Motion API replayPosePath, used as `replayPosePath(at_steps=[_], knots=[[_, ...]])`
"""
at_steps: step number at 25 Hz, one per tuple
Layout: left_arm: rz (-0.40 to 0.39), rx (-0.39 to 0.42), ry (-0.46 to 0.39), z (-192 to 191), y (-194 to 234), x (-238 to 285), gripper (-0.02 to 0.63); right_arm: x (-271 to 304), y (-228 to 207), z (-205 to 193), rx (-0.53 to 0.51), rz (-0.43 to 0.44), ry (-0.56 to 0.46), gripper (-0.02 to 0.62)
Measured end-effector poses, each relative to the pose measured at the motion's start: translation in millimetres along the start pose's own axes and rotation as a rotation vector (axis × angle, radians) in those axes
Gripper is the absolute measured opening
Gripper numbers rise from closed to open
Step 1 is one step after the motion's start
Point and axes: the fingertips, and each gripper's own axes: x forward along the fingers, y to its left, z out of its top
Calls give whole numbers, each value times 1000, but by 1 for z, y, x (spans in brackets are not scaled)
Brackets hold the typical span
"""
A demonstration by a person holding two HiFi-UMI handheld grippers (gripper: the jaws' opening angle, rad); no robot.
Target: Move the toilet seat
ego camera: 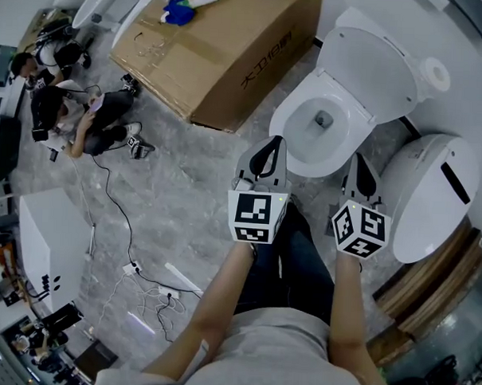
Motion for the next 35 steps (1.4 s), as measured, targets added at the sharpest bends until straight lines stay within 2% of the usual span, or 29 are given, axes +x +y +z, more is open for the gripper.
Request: replayPosePath(at_steps=[12,20,27,35], knots=[[-20,-3,49,-8,23,29,15,32,9,-16,23,-17,54,17],[-86,13,79,-1,31,67,15,62,4,-13,26,-68,77,17],[-166,38,130,-9,36,98,15,82,0,-24,75,-117,101,17],[-201,12,193,-21,53,126,17,101,-2,-38,131,-158,140,17]])
